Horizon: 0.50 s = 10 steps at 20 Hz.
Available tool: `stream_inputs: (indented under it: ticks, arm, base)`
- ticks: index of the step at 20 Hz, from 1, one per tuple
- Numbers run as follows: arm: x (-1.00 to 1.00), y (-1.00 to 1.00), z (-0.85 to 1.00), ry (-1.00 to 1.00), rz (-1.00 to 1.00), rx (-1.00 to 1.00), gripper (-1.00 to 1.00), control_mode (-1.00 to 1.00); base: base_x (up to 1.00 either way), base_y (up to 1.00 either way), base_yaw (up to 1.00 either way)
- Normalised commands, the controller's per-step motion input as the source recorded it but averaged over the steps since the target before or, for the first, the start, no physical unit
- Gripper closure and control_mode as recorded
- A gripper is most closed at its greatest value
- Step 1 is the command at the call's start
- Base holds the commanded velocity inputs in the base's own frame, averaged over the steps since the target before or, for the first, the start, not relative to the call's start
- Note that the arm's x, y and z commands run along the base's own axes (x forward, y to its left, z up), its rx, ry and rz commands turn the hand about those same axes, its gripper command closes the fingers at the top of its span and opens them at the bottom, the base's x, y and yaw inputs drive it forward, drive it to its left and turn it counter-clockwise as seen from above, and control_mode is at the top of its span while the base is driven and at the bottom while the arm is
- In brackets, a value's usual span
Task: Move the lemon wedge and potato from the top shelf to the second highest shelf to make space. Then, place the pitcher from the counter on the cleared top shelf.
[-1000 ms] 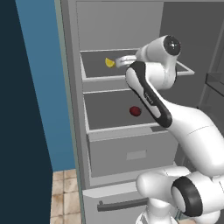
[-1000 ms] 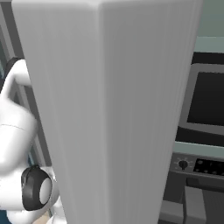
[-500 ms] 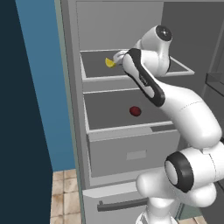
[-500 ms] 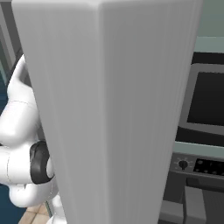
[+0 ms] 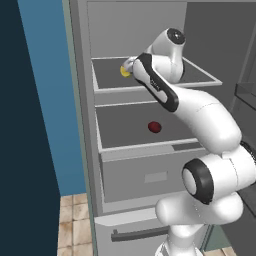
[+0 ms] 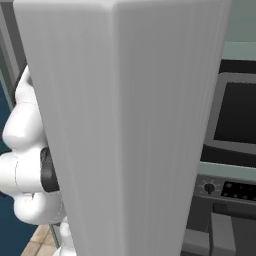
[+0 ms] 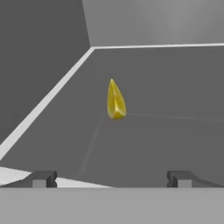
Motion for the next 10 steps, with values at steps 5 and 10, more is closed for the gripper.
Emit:
stream_inputs:
  ticks: [5,10]
  arm:
    - [0.40,0.13,-0.18,0.00,0.00,0.00,-1.00,-1.00]
    - [0.43,0.05,-0.13,0.01,0.00,0.00,-1.00,-1.00]
  base:
    - [0.00,0.00,0.00]
    - [0.00,0.00,0.00]
